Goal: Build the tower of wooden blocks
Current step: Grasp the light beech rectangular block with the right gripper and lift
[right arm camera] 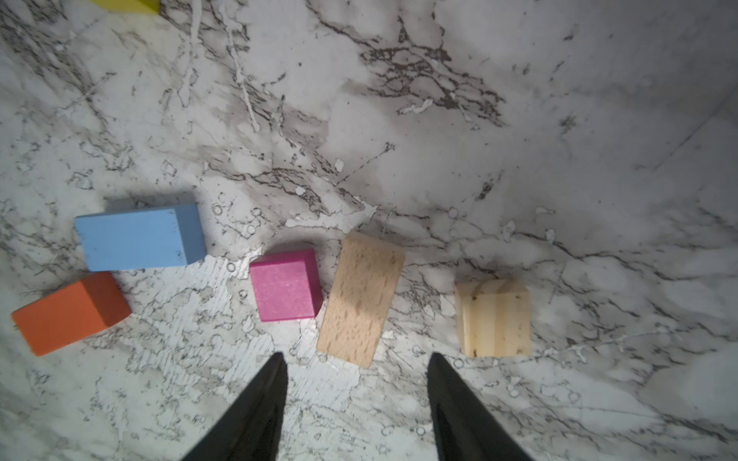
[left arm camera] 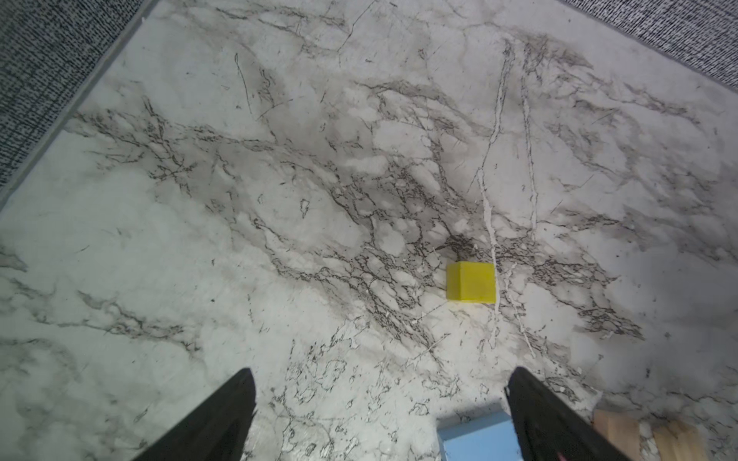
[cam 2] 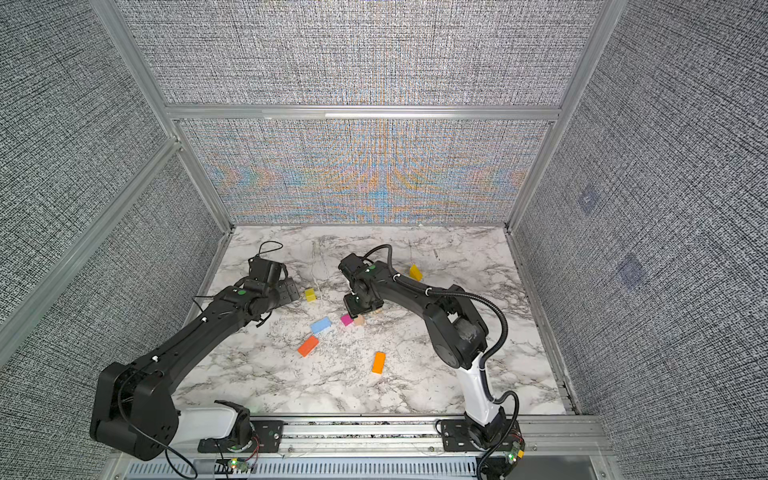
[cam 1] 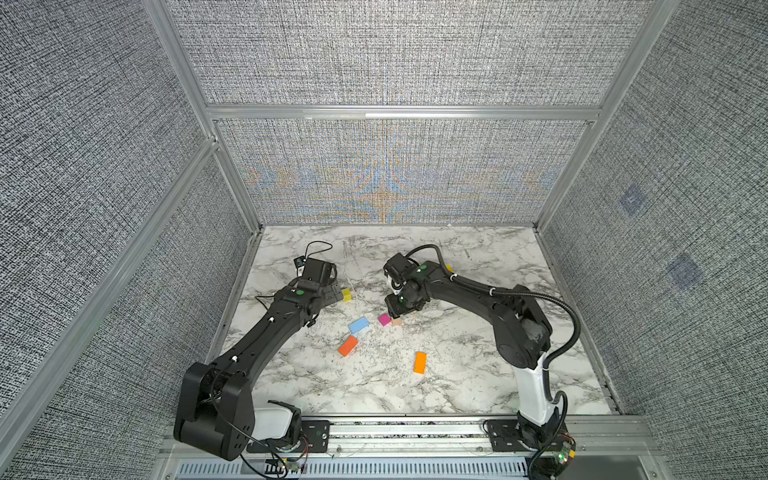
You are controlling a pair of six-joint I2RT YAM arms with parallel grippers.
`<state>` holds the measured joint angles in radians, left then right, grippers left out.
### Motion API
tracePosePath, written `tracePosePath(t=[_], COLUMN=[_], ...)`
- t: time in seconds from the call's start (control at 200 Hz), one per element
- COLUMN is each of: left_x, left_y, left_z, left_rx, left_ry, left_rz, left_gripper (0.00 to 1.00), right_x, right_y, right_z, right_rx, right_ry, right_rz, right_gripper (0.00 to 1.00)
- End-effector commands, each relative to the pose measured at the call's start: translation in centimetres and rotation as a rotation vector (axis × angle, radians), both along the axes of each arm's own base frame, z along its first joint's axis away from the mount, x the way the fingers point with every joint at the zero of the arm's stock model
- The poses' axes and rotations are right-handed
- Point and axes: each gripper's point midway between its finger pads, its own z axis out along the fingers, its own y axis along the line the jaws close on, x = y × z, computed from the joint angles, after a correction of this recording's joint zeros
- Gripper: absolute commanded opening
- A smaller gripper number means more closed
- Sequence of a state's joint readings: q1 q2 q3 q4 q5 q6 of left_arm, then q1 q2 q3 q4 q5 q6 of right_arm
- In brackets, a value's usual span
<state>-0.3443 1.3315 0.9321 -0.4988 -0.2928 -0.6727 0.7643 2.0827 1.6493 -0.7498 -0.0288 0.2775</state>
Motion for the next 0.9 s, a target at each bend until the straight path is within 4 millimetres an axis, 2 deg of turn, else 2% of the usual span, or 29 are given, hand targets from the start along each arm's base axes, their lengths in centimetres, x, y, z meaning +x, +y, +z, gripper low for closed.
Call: tracePosePath(t=[0.0, 0.385, 0.66, 0.895], left_x=[-0.7, -1.2, -1.4, -1.8], left_y=[0.5, 0.1, 0.1, 0.2], left_z=[-0.4, -0.6, -0.5, 0.0], left_rx=[0.003, -0.025, -0.028, -0.037], left_ry=[0.018, 0.010, 0.008, -0.005], left_rz=[0.028, 0.002, -0.003, -0.007], left_gripper=[0.99, 0.99, 0.99, 0.99], right_x=[0.0, 0.4, 0.4, 0.7], right_y=[-0.4, -0.6, -0.8, -0.7], right_z=[-0.6, -3.1, -3.7, -2.7], right_rx=[-0.035, -0.103, -0.130, -0.126], right_ry=[0.006, 0.036, 0.047, 0.031], right_rz=[-0.004, -0.004, -0.003, -0.003], right_gripper=[0.59, 0.58, 0.38, 0.30])
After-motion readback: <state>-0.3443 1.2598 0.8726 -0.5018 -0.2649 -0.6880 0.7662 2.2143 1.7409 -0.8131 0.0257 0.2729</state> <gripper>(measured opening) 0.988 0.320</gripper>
